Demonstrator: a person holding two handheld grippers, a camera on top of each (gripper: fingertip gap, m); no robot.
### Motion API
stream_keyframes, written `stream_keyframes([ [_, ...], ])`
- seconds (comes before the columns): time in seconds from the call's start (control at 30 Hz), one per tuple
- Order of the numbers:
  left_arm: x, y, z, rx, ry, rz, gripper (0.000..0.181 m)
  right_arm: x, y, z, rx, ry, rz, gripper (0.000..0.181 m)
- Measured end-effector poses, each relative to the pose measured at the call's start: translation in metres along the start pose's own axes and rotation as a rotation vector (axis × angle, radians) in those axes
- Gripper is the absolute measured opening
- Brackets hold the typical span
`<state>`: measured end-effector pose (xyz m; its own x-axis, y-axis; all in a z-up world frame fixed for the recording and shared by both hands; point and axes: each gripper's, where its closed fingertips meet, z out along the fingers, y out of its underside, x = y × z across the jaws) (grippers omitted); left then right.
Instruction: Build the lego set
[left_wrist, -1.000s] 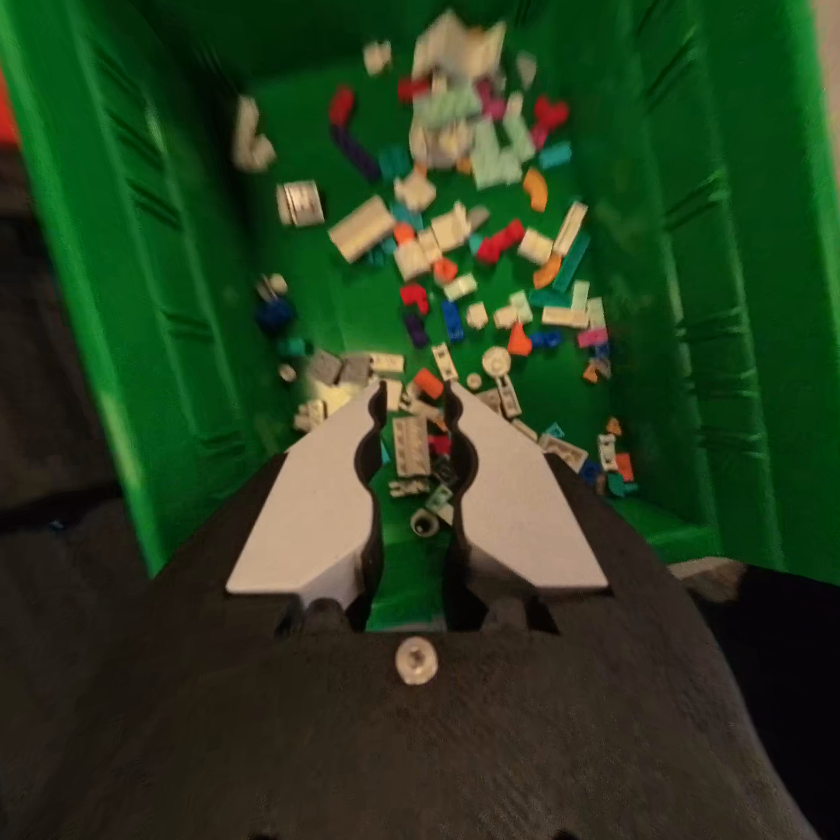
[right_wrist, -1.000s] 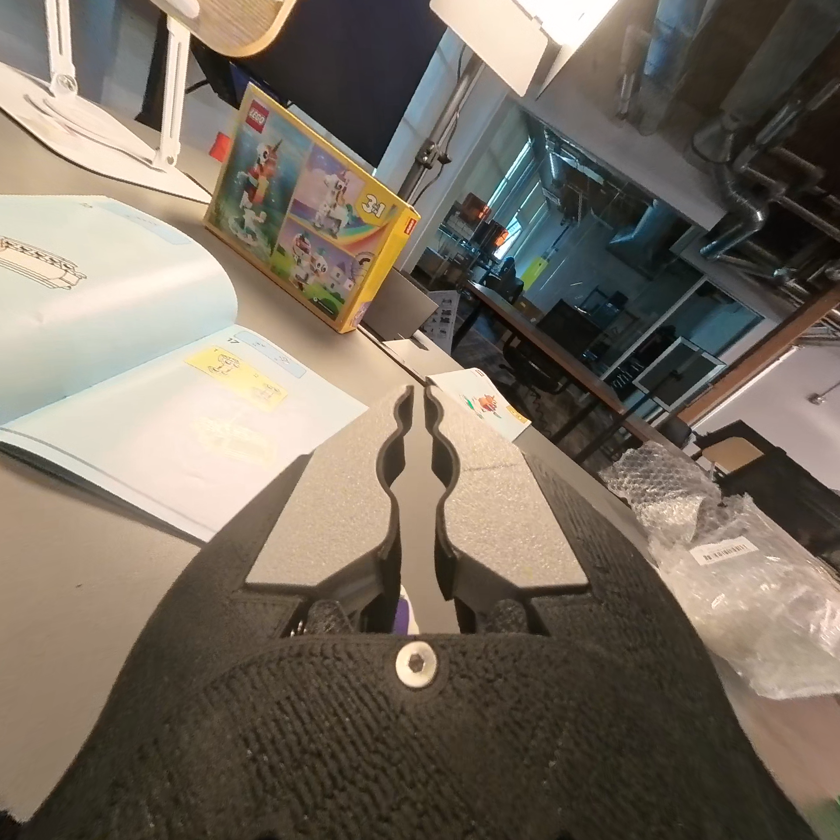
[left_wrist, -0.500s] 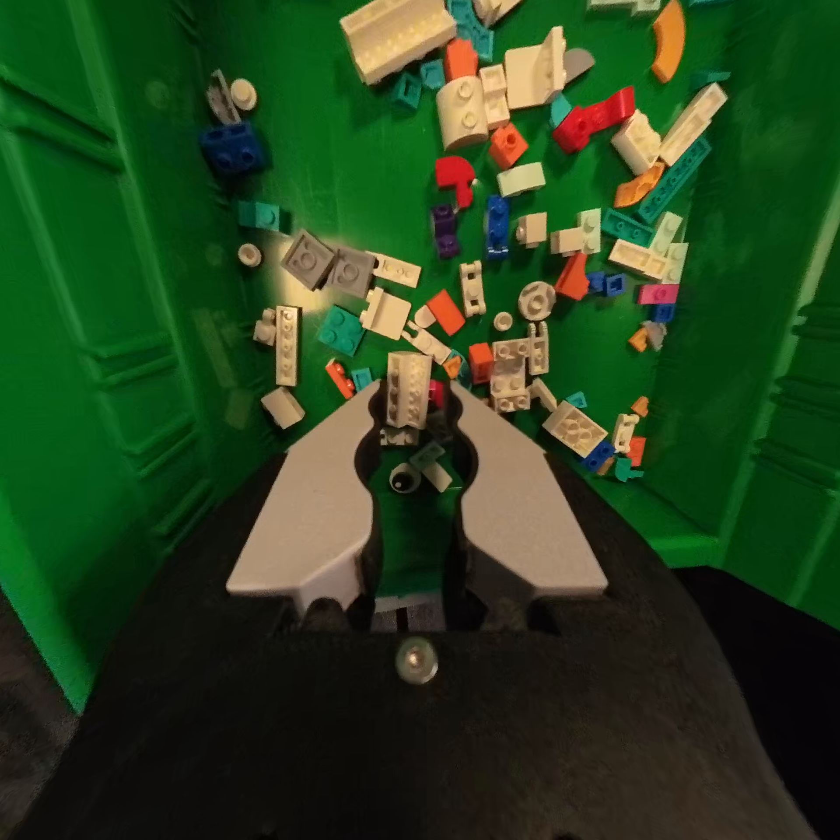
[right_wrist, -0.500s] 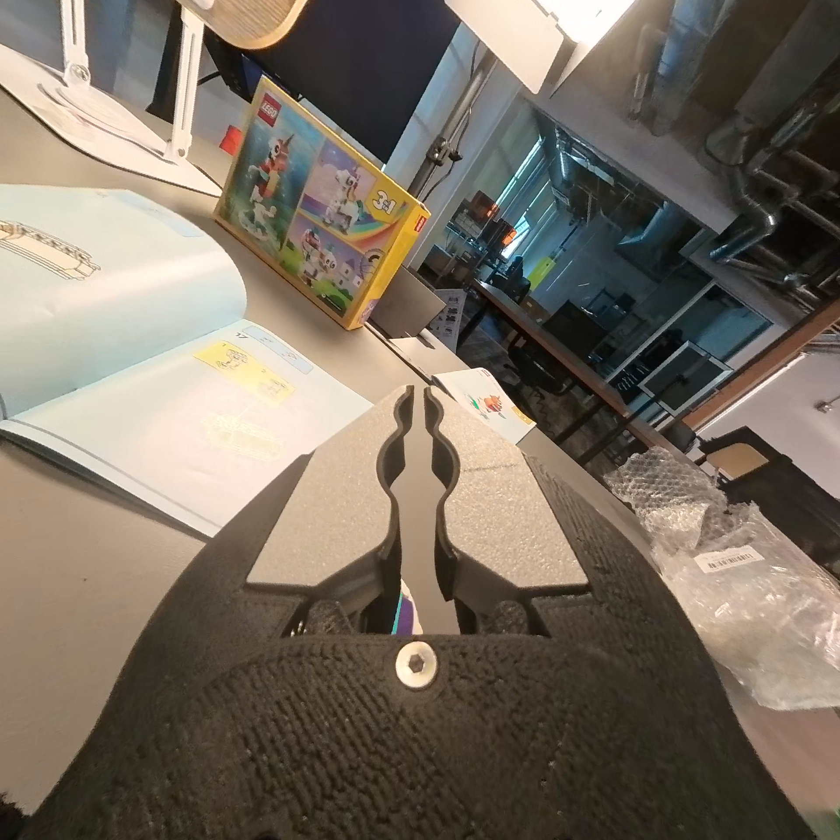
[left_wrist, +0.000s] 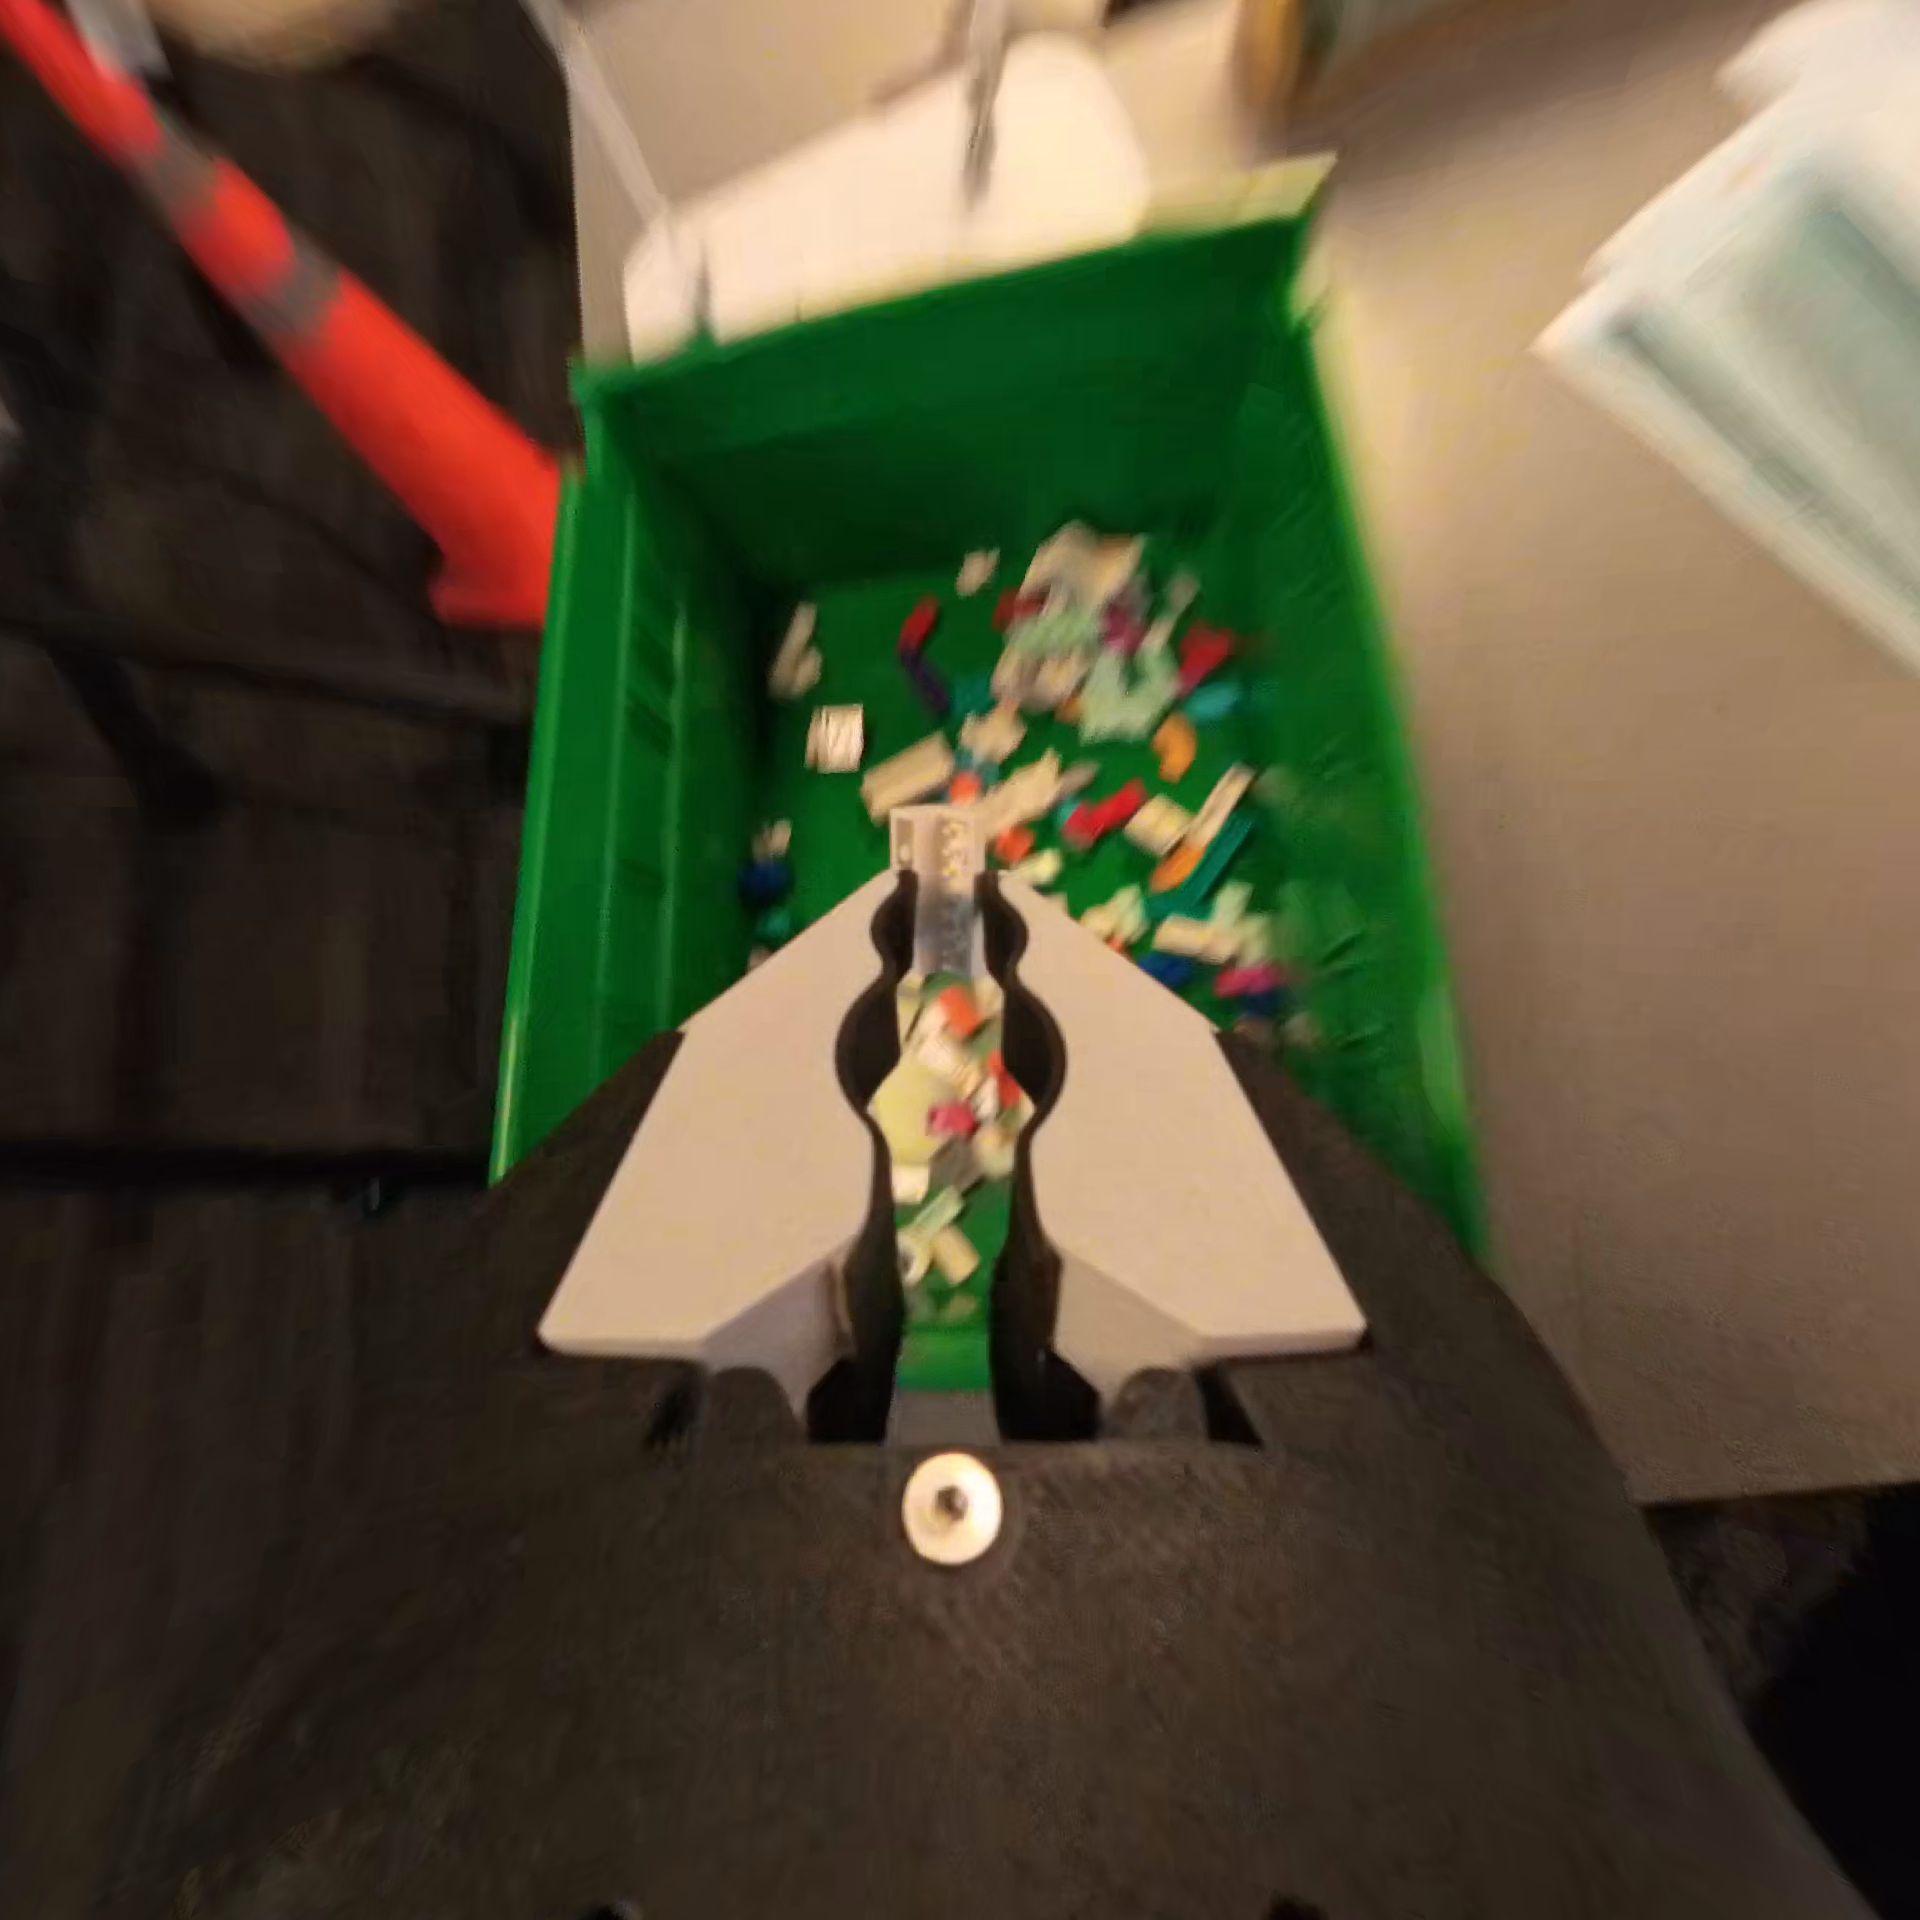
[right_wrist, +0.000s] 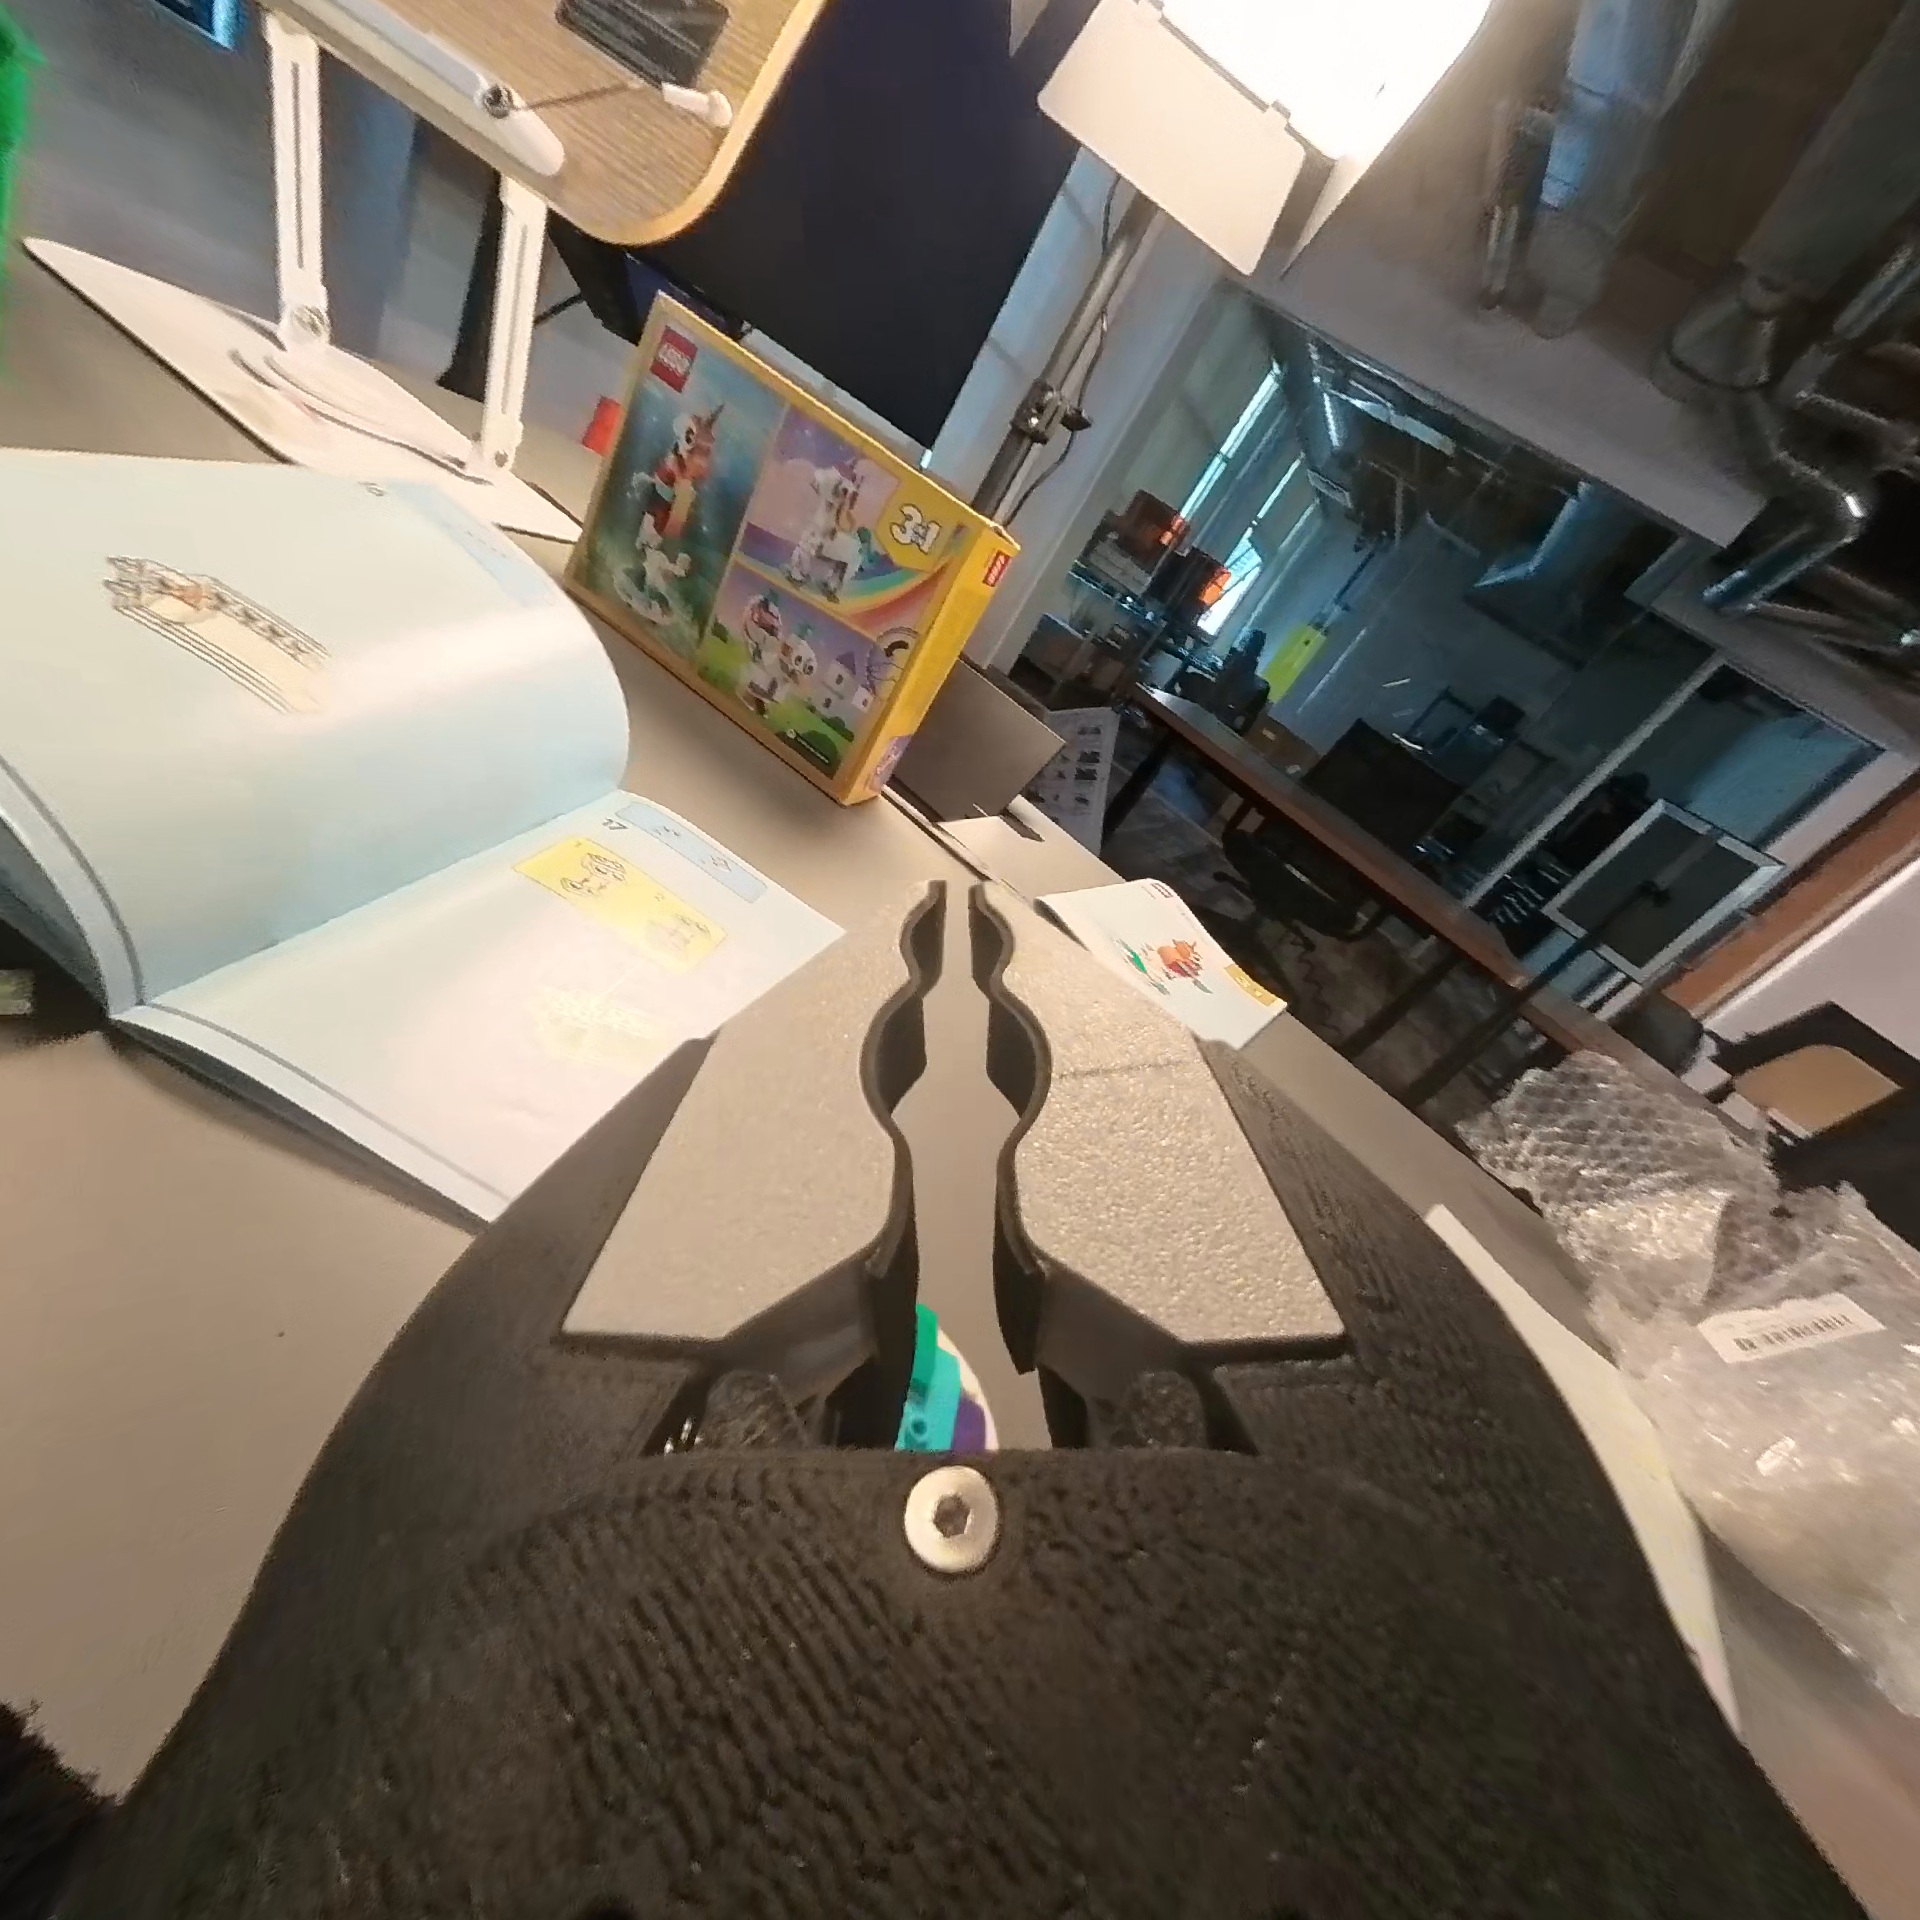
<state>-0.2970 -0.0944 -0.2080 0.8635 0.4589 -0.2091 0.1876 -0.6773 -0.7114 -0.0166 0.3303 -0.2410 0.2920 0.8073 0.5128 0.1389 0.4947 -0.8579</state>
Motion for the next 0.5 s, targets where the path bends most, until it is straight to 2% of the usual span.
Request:
stream_keyframes([
  [0.03, 0.017, -0.02, -0.013, 0.107, 0.023, 0.023, 0.012, -0.002, -0.001, 0.0, 0.007, -0.015, 0.001, 0.002],
  [0.07, 0.04, -0.041, -0.027, 0.225, 0.086, 0.03, 0.012, -0.005, -0.002, 0.0, 0.014, -0.03, 0.001, 0.002],
  [0.13, 0.09, -0.073, -0.054, 0.426, 0.327, -0.041, 0.011, -0.01, -0.005, 0.0, 0.03, -0.059, -0.004, 0.002],
  [0.2, 0.121, -0.091, -0.077, 0.54, 0.564, -0.152, 0.011, -0.015, -0.008, -0.001, 0.049, -0.084, -0.007, 0.002],
  [0.33, 0.147, -0.11, -0.106, 0.632, 0.929, -0.371, 0.011, -0.019, -0.016, -0.004, 0.095, -0.114, 0.002, 0.002],
  [0.5, 0.164, -0.119, -0.114, 0.664, 1.09, -0.502, 0.011, -0.019, -0.026, -0.008, 0.154, -0.136, 0.056, 0.002],
])
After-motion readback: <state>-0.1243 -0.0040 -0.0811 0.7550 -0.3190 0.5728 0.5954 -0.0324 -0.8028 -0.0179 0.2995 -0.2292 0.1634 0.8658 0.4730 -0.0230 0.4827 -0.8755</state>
